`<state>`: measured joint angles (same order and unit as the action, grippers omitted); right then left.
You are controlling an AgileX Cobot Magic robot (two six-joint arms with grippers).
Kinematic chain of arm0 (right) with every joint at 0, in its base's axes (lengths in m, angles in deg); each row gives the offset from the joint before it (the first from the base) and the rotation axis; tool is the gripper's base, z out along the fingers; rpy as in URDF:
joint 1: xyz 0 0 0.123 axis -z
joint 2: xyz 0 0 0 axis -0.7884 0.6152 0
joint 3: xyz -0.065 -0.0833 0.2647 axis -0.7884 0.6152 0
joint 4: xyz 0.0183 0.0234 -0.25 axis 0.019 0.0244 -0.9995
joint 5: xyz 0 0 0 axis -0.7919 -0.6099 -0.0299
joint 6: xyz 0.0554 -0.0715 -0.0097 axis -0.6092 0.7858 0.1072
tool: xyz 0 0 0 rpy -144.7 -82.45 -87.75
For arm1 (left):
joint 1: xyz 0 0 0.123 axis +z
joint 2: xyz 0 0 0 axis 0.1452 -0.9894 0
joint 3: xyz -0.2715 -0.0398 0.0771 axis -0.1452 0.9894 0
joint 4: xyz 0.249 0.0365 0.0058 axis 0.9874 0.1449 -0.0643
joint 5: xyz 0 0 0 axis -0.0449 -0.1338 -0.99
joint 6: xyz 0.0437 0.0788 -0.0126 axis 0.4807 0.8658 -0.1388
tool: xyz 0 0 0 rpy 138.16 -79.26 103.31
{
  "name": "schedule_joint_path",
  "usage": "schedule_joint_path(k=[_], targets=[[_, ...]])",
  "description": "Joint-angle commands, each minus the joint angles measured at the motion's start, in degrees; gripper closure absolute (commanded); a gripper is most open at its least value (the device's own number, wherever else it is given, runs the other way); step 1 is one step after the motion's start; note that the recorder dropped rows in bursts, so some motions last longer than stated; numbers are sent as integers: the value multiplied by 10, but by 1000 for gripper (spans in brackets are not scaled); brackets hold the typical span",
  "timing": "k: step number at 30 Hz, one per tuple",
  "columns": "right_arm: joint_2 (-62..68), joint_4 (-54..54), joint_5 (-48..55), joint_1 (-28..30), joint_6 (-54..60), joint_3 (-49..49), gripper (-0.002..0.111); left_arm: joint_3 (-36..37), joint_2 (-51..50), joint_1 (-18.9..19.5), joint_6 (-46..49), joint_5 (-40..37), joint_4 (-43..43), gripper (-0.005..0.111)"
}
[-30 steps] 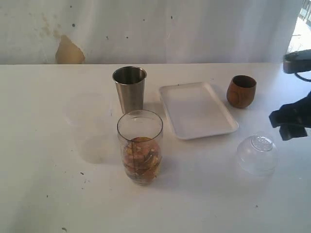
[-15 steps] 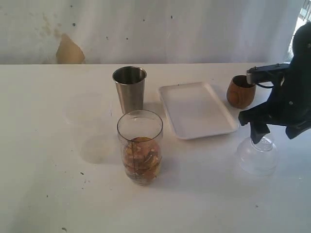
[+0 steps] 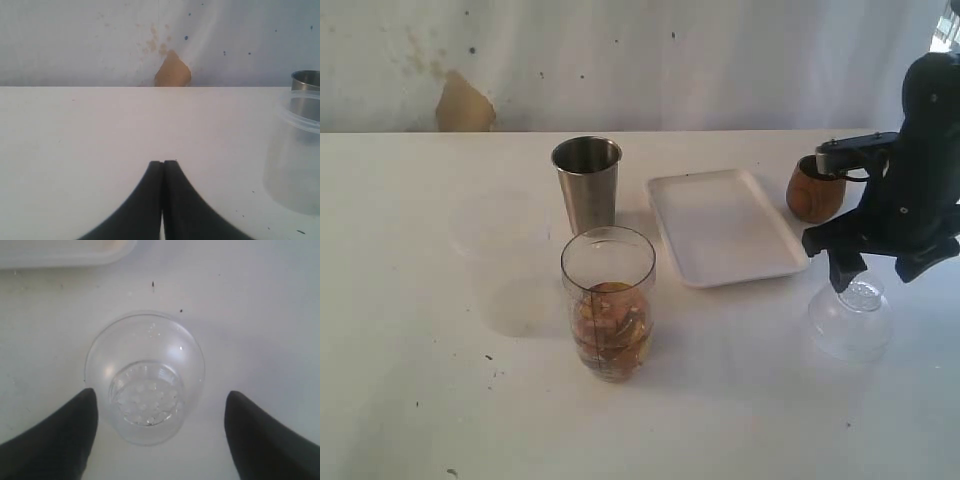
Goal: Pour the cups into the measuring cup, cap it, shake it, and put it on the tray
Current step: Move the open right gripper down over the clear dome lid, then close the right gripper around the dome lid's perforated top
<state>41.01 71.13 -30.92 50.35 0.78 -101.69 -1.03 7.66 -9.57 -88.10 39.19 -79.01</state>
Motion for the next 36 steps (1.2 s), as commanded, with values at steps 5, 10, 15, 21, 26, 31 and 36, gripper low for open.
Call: schedule_joint_path(k=[5, 10, 15, 21, 26, 31, 36], targets=[[15, 0, -6, -1, 4, 5, 43, 3, 2, -1, -2, 0, -3, 107], [21, 0, -11, -1, 4, 4, 43, 3, 2, -1, -2, 0, -3, 107], [23, 0, -11, -1, 4, 4, 49, 3, 2, -1, -2, 0, -3, 107], [39, 14, -10, -1, 6, 4, 64, 3, 2, -1, -2, 0, -3, 107], [42, 16, 6, -1, 6, 4, 97, 3, 2, -1, -2, 0, -3, 107], [26, 17, 42, -1, 12, 4, 108, 3, 2, -1, -2, 0, -3, 107], [-6, 28, 75, -1, 19, -4, 108, 3, 2, -1, -2, 0, -3, 107]])
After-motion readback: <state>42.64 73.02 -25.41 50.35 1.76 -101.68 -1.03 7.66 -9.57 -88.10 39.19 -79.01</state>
